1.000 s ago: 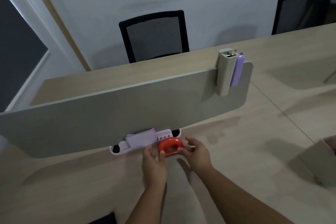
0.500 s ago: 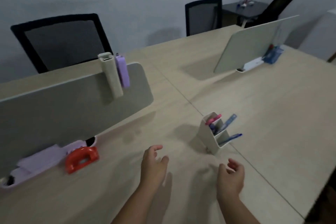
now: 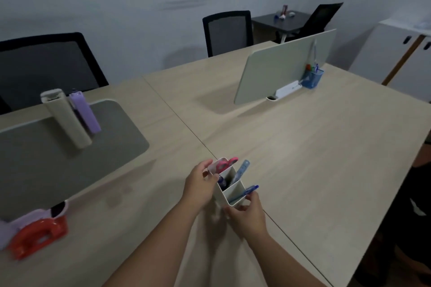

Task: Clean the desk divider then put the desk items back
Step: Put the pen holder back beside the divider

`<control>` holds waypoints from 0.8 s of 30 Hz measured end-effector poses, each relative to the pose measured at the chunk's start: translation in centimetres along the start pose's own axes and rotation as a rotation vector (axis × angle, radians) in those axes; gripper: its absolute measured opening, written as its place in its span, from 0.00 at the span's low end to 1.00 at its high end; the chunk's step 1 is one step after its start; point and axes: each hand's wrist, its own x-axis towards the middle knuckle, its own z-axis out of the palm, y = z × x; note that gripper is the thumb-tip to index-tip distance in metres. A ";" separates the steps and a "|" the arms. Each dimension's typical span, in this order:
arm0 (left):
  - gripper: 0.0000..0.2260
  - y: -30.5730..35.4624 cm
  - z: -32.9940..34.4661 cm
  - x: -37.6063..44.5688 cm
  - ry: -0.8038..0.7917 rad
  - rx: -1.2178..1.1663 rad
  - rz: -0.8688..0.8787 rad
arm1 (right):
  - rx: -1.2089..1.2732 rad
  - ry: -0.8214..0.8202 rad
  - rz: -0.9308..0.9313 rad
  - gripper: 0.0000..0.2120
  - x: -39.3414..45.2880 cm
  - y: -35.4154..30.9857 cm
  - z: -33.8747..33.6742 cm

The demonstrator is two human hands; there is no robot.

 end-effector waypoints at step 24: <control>0.22 -8.2 -26.4 -4.4 0.426 -0.091 -0.105 | 0.008 -0.300 -0.138 0.25 -9.9 -5.7 26.0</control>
